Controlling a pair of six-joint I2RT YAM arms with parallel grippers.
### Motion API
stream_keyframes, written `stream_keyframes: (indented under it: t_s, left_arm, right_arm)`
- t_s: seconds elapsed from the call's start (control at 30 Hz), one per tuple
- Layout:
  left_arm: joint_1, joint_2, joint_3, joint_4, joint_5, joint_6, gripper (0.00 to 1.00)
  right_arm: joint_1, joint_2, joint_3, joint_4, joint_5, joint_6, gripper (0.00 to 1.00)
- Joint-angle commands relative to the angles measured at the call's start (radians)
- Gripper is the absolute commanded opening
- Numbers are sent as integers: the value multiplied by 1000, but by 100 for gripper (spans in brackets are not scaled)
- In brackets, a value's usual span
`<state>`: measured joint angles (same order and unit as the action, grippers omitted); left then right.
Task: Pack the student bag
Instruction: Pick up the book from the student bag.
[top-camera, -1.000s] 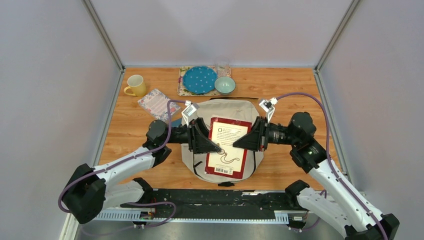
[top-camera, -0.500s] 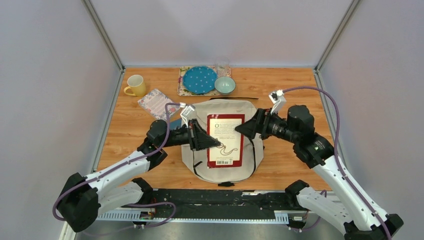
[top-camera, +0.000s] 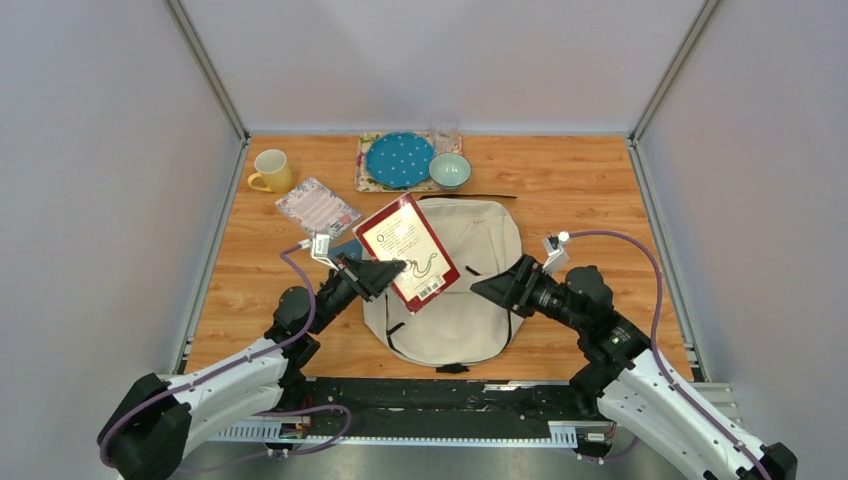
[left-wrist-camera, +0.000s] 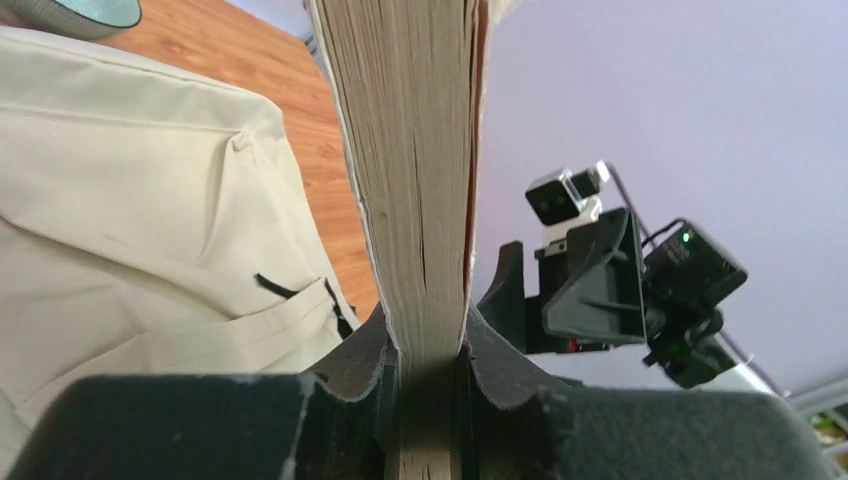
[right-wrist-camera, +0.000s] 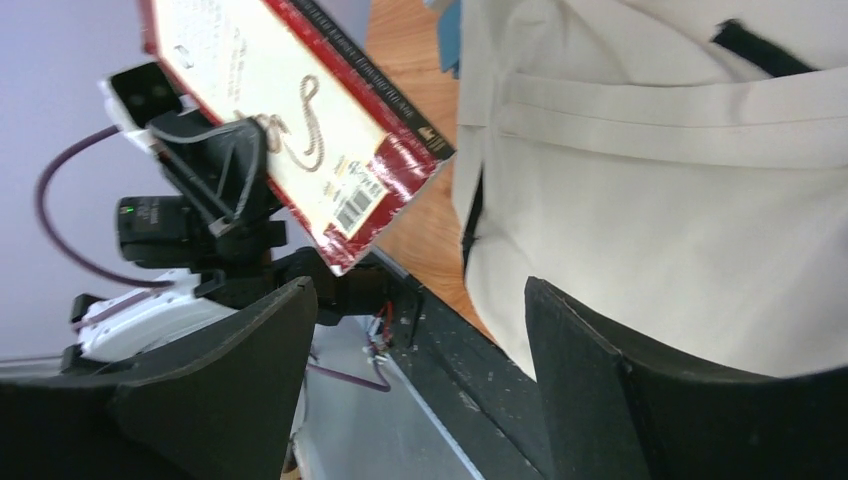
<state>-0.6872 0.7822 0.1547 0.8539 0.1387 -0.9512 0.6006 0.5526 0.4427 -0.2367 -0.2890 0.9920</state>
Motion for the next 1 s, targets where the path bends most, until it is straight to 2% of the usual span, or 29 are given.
stream_keyframes:
  t_s: [0.0,0.2,0.4,0.53,0.73,0.97]
  left_arm:
    - [0,47,-7,318,-90,-153,0]
    - [-3,136,-33,572,-113,-228,0]
    - [-32,201,-26,640,-117,-250,0]
    - [-52,221,-29,660,-137,-245,0]
    - [-78,272,5,703,-137,-270,0]
    - [-84,270,-6,752,-171,-264,0]
  right_arm:
    - [67,4,-54,279,28,112,79]
    - [131,93,-96,413,68,166,79]
    - [171,144,-90,576,74,171,80]
    - [203,159,-35,551,103,131,81]
    - [203,274,37,516,140,105,81]
    - [231,348,56,567,149,142,80]
